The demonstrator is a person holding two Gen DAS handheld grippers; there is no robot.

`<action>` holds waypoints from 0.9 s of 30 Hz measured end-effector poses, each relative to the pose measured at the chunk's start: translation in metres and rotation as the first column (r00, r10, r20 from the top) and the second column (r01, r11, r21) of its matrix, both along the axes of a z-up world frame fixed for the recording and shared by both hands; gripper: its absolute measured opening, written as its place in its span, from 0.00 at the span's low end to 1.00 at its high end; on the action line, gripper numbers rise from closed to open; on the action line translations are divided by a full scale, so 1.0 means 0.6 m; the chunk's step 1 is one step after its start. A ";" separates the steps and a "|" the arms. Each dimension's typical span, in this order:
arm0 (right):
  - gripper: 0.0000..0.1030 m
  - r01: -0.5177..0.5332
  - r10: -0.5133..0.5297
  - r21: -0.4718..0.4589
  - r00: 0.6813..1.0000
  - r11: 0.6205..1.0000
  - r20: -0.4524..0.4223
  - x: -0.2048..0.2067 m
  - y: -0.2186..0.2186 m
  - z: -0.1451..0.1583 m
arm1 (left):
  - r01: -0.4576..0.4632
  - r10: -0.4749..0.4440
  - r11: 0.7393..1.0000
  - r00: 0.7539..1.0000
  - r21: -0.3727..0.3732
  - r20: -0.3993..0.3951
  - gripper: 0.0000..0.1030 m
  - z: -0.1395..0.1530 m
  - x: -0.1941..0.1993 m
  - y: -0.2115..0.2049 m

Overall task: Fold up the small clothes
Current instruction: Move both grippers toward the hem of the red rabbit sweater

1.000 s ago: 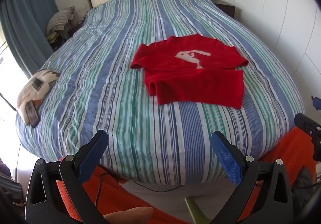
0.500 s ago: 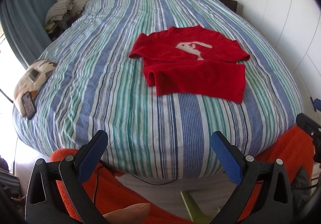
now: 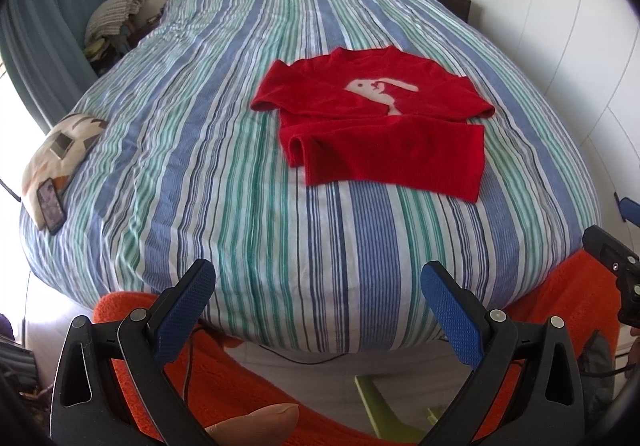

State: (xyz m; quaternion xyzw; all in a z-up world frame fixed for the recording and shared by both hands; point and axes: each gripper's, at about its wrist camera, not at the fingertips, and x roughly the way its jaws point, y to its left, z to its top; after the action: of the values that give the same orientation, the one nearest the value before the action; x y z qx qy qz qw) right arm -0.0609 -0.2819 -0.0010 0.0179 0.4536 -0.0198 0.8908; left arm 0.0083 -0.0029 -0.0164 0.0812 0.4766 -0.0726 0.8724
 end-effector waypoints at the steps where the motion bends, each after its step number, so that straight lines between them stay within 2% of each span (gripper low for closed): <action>1: 1.00 0.000 0.000 0.000 1.000 1.000 0.000 0.000 0.000 0.000 | 0.001 -0.001 1.000 1.000 0.001 -0.001 1.00 0.000 0.000 -0.001; 14: 1.00 0.007 -0.007 -0.001 1.000 1.000 -0.027 0.004 -0.002 -0.011 | 0.019 -0.019 1.000 1.000 0.015 -0.003 1.00 -0.002 -0.002 -0.005; 27: 1.00 0.084 -0.087 -0.154 0.996 0.984 -0.012 0.015 -0.020 0.003 | 0.005 -0.007 0.999 1.000 0.048 0.029 1.00 -0.005 -0.001 -0.007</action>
State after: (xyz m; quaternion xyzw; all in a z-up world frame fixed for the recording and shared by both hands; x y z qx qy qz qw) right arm -0.0519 -0.2938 0.0007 -0.0313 0.4580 -0.0932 0.8835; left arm 0.0080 -0.0068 -0.0193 0.1046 0.4654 -0.0627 0.8767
